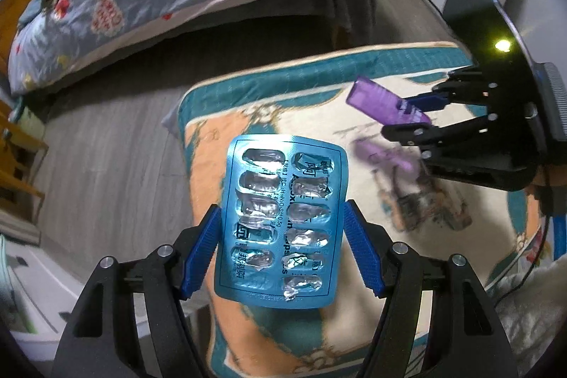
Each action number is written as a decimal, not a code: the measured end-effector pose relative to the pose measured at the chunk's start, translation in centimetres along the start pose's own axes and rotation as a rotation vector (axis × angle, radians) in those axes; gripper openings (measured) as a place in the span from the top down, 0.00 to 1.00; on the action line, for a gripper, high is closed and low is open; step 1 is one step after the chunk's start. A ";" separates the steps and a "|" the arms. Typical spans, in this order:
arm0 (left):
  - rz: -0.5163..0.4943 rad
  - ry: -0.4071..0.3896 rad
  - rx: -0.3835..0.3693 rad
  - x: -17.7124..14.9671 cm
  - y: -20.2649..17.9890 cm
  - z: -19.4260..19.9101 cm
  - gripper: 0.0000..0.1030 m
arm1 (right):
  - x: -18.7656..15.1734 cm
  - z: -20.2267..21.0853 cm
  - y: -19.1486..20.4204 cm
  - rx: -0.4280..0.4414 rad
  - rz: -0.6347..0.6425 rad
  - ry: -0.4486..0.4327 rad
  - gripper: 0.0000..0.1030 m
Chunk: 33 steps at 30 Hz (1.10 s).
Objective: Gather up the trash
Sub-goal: 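Grasp the blue blister pack with the left tool while the right grasps the purple spray bottle, then carry blister pack and spray bottle over the bin and open both tools to drop them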
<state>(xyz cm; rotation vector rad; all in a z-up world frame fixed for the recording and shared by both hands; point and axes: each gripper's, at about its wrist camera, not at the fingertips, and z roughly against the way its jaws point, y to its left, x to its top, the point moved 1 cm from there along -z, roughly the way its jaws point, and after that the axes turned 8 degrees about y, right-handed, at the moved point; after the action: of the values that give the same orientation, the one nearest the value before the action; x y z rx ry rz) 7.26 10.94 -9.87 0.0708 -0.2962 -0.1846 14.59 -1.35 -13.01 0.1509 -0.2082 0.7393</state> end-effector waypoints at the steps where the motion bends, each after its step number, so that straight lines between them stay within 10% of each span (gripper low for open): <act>1: -0.008 -0.007 0.001 0.3 -0.5 0.2 0.32 | -0.5 0.5 -0.5 -0.003 -0.007 -0.006 0.67; 33: -0.285 -0.107 -0.131 10.0 -22.4 1.1 0.32 | -16.1 13.6 -18.2 -0.065 -0.537 -0.146 0.69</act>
<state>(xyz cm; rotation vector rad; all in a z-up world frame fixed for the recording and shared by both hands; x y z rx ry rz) 12.55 -12.97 -8.13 -0.0276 -0.3798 -0.4909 13.54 -27.98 -4.83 0.1890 -0.3150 0.1870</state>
